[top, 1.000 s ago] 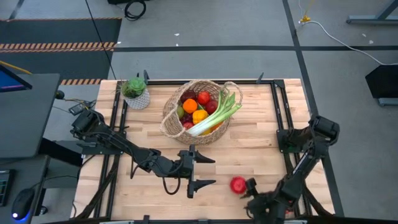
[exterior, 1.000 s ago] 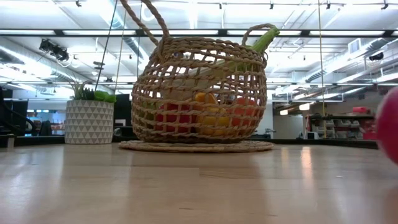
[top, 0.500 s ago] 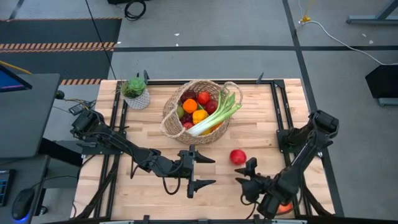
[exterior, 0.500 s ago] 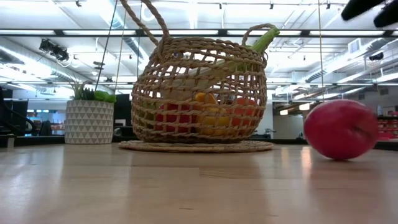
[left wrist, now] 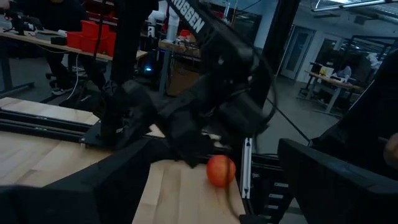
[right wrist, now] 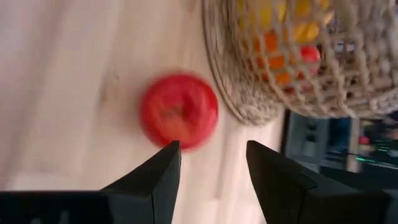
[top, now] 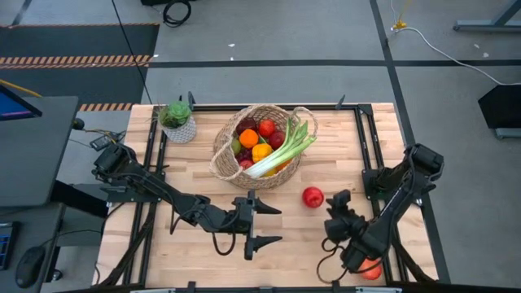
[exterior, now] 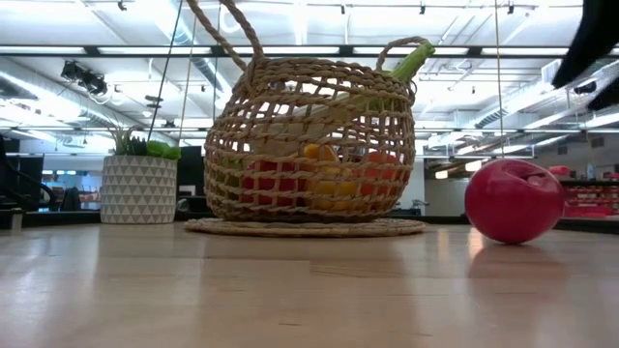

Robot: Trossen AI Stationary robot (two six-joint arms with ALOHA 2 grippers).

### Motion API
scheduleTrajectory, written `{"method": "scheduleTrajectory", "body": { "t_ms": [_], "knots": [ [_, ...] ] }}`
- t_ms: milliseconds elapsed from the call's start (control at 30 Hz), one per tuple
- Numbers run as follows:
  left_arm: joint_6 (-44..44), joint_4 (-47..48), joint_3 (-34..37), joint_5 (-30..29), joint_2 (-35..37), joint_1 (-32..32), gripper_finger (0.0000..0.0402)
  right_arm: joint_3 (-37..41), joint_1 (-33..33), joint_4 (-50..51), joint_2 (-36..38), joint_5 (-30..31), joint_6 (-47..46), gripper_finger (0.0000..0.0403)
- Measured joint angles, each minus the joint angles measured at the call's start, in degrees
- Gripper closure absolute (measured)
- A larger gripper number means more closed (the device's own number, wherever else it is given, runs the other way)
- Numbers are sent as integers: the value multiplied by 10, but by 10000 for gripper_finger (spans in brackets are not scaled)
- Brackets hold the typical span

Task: Build produce basket
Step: Put the apple into the basket

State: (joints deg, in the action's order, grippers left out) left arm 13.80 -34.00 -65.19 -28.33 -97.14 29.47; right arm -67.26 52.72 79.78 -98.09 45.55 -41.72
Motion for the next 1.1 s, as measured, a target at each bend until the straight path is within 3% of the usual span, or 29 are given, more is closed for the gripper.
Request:
{"method": "scheduleTrajectory", "body": {
  "t_ms": [167,367,633,833,1100],
  "knots": [
    [0,0,0,0,0,0,47,88,-10,-19,6,-2,23,213],
    [0,0,0,0,0,0,47,168,-6,-156,23,-9,72,213],
    [0,0,0,0,0,0,47,121,25,-197,27,-59,75,213],
    [0,0,0,0,0,0,47,78,51,-324,27,-153,102,213],
    [0,0,0,0,0,0,47,73,54,-461,26,-215,141,213]
  ]
}}
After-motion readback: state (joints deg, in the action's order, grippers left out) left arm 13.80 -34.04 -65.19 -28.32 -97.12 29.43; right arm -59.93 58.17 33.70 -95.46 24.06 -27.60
